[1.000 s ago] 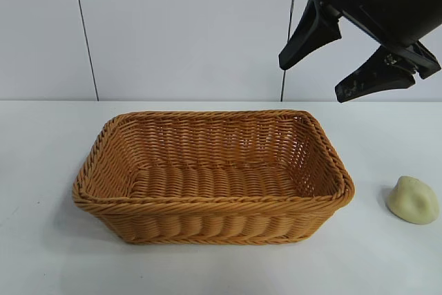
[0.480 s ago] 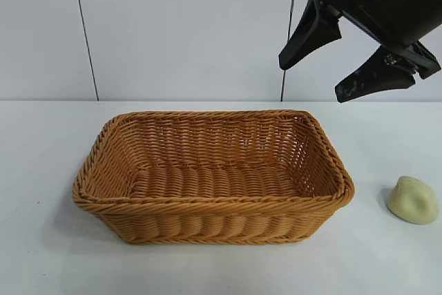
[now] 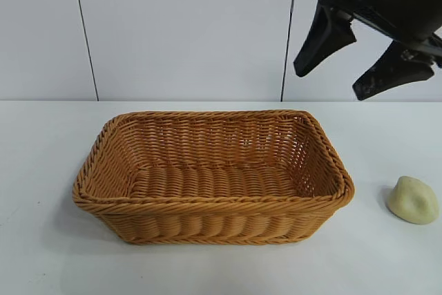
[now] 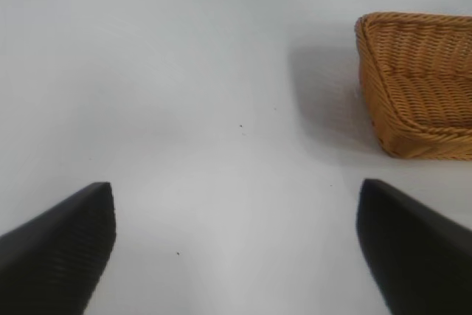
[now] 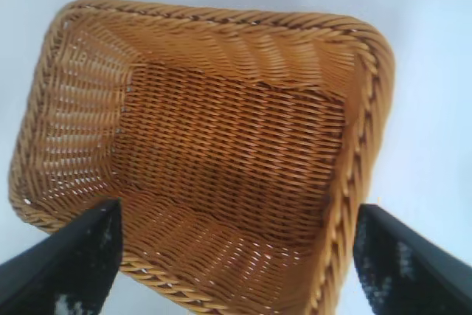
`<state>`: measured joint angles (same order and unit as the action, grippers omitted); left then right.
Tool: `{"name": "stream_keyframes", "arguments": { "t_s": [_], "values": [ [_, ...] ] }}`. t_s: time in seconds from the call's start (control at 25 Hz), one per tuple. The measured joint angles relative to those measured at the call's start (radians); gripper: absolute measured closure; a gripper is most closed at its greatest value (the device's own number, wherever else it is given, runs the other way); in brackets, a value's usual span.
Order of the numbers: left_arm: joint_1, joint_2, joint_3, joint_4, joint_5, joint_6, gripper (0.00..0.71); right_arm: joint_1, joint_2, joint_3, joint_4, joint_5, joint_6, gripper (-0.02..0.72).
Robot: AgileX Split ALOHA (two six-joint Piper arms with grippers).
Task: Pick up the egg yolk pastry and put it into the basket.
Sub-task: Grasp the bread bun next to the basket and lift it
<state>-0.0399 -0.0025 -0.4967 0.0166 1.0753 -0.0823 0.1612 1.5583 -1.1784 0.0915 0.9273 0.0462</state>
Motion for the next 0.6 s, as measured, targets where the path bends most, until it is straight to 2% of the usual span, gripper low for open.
{"name": "stream_keyframes", "arguments": {
  "t_s": [0.12, 0.32, 0.6],
  "values": [
    [0.0, 0.0, 0.0, 0.0, -0.001, 0.0, 0.067, -0.052, 0.028, 0.0, -0.023, 0.013, 0.005, 0.091],
    [0.0, 0.0, 0.0, 0.0, -0.001, 0.0, 0.067, -0.132, 0.106, 0.0, -0.027, 0.005, 0.005, 0.091],
    [0.0, 0.0, 0.0, 0.0, -0.001, 0.0, 0.067, -0.142, 0.255, -0.001, -0.029, -0.049, 0.001, 0.091]
  ]
}}
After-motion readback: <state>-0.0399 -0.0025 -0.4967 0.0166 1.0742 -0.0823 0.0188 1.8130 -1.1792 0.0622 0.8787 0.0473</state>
